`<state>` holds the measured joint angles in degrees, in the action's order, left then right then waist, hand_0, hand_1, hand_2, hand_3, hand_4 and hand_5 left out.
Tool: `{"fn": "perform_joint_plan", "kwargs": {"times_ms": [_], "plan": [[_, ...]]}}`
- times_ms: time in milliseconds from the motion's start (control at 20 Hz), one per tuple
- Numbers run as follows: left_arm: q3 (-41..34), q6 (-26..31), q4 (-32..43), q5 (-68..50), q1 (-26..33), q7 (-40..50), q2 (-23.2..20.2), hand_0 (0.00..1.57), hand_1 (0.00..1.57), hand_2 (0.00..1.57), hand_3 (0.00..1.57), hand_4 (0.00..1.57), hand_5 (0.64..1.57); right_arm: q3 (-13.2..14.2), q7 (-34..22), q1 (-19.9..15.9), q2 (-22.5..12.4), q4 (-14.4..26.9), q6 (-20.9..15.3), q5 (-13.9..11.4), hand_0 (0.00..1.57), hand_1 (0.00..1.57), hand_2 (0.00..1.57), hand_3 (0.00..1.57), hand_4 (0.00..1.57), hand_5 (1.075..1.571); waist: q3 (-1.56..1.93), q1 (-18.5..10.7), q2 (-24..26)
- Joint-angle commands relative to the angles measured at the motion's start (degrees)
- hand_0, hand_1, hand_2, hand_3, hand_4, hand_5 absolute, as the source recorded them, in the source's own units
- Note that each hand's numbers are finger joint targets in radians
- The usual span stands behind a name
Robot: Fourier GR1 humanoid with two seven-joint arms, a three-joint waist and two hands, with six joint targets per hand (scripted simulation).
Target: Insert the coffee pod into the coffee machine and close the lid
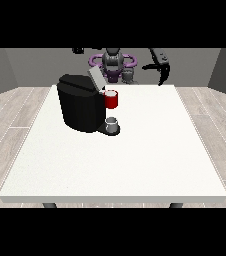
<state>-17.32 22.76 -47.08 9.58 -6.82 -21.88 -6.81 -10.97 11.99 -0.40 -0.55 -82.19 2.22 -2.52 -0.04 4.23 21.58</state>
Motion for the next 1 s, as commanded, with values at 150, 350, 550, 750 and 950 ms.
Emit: {"fn": "perform_joint_plan", "kwargs": {"times_ms": [150, 350, 550, 750, 950], "plan": [[0.39, 0.49, -4.51, -1.98, 0.33, -6.74, -1.34, 0.0, 0.0, 0.0, 0.0, 0.18, 1.571, -0.58, -2.26, -4.75, -1.39, -11.21, -3.42, -4.27, 0.0, 0.0, 0.0, 0.0, 0.44, 1.571, 0.02, -1.39, -11.59], [2.85, 0.63, -7.55, -2.31, 0.58, -6.59, 1.28, 0.0, 0.0, 0.0, 0.0, 0.18, 1.571, -0.56, -10.19, -9.65, 0.52, -11.7, -6.77, -5.02, 0.0, 0.0, 0.0, 0.0, 0.35, 1.571, 0.03, -4.61, -14.22], [6.28, 1.34, -15.44, -3.16, 0.22, -2.8, 2.86, 0.0, 0.0, 0.0, 0.0, 0.18, 1.571, 2.8, -3.84, -11.07, -0.6, -6.3, -9.58, -5.66, 0.0, 0.0, 0.0, 0.0, 0.27, 1.571, 0.05, -8.3, -16.62], [6.18, 4.32, -16.72, -4.12, 2.7, -4.65, 0.08, 0.0, 0.0, 0.0, 0.0, 0.32, 1.571, 3.49, -9.38, -16.1, -1.77, -5.86, -10.25, -8.69, 0.0, 0.0, 0.0, 0.0, 0.21, 1.571, 0.04, -9.19, -17.37], [7.55, 0.65, -19.99, -3.64, 2.52, -3.65, 2.16, 0.0, 0.0, 0.0, 0.0, 0.37, 1.571, 5.45, -6.59, -19.91, -0.44, -0.79, -11.73, -8.7, 0.0, 0.0, 0.0, 0.0, 0.34, 1.571, 0.05, -10.08, -20.58]]}}
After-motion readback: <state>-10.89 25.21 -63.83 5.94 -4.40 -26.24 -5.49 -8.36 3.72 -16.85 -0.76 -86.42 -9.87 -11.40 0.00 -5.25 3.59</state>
